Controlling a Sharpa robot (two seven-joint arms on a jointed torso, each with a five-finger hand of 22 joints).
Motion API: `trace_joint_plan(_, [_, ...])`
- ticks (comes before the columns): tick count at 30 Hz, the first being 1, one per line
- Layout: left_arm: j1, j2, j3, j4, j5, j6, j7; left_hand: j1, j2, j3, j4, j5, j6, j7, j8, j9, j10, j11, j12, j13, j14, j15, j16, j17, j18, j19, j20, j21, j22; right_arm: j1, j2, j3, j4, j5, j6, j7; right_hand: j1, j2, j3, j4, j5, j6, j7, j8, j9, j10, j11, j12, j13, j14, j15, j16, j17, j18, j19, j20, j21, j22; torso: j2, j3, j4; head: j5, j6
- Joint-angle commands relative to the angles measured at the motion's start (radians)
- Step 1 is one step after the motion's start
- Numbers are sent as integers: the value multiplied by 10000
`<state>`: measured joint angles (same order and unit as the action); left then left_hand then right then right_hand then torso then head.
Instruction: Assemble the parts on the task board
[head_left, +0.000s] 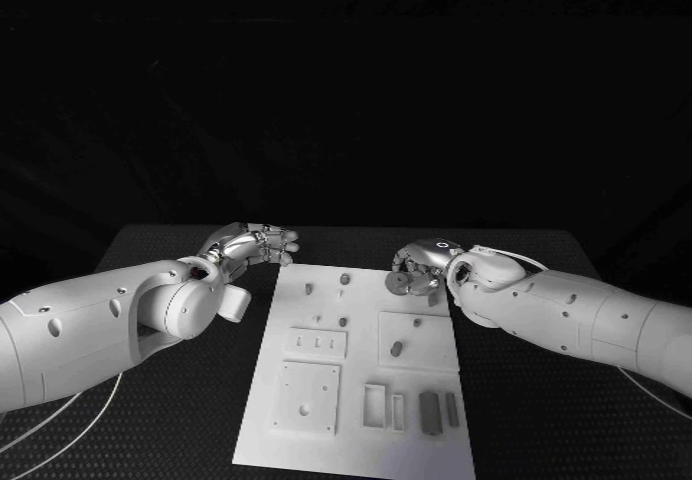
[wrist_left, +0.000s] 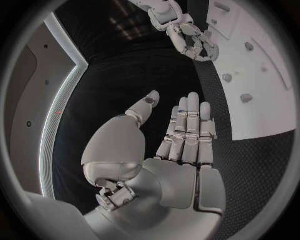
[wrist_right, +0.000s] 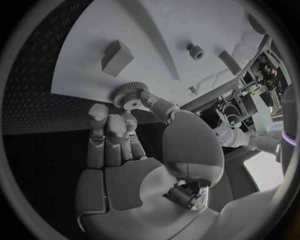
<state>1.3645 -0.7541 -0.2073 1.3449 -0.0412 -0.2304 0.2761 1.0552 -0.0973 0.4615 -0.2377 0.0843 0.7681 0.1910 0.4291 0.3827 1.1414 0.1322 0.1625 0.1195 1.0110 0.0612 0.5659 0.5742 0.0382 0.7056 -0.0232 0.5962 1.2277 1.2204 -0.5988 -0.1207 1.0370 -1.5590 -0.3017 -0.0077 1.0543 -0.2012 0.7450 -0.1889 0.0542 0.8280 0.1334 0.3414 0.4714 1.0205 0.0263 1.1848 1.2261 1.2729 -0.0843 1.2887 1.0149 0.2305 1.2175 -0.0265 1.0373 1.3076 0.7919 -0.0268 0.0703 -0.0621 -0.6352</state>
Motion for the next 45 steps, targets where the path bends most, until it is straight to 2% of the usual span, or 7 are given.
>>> trace_joint_plan(1, [12,17,8,20,-40,127,54,-66,-40,46,40,-38,-81,-8,-44,10,-93,0,-69,-7,-45,46,-45,14,70,15,-66,37,-14,-207,-16,-137,-22,-792,480,-199,-26,-27,-41,13,-40,1527,-167,86,42,-3,-174,41,-27,18,-97,-38,18,313,17,-10,43,181,-8,-3,7,0,-10])
trace_joint_plan(7, [12,-12,8,32,-41,99,54,-61,-36,50,37,-38,-82,-8,-43,12,-93,1,-70,-7,-44,45,-47,17,68,14,-68,39,-14,-206,-113,-136,184,-1042,-164,-200,-77,33,36,175,-15,1786,-280,184,128,223,-283,84,-73,92,-194,-86,67,313,69,-10,71,149,-12,-9,0,11,19])
trace_joint_plan(17, [13,-47,8,77,-42,63,52,-62,-34,52,38,-38,-82,-8,-42,15,-90,1,-72,-6,-41,44,-48,22,63,13,-70,42,-15,-132,-245,-129,390,-1185,-138,-307,-96,135,137,282,-27,2016,-377,261,207,644,-374,278,44,134,-270,-151,113,313,122,-28,89,129,-13,-24,13,-13,62])
trace_joint_plan(26, [14,-70,9,99,-45,56,46,-69,-37,50,40,-40,-81,-7,-40,19,-87,1,-72,-5,-40,44,-50,26,59,13,-72,45,-16,-130,-273,-124,485,-1256,-453,-397,-66,383,285,287,-54,2167,-461,340,298,1014,-456,499,220,140,-344,-191,165,313,119,-48,90,120,-1,1,2,13,49])
trace_joint_plan(34, [14,-67,10,91,-48,44,57,-68,-37,52,39,-39,-81,-8,-39,22,-86,1,-74,-4,-38,43,-52,30,56,12,-75,47,-16,80,-370,-44,1017,-1855,-1270,-928,17,529,356,165,-58,2212,-497,393,373,1190,-496,595,297,146,-392,-204,200,313,145,-83,107,116,-8,8,2,32,71])
trace_joint_plan(39, [15,-76,12,104,-48,26,55,-69,-39,52,38,-40,-81,-8,-39,23,-86,1,-75,-3,-37,42,-53,32,54,12,-76,48,-17,283,-413,1,1504,-2234,-1406,-1180,25,539,359,126,-59,2240,-512,420,404,1274,-511,640,335,152,-408,-210,213,313,170,-99,120,114,-12,-4,-13,34,104])
trace_joint_plan(45, [15,-37,12,83,-48,32,59,-69,-40,53,37,-40,-83,-8,-38,26,-86,1,-77,-3,-36,42,-54,35,52,11,-78,50,-17,322,-220,8,1989,-2695,-1519,-1469,30,527,364,102,-58,2260,-525,441,429,1335,-525,668,359,157,-422,-219,221,313,194,-113,134,113,-23,-10,-5,60,154])
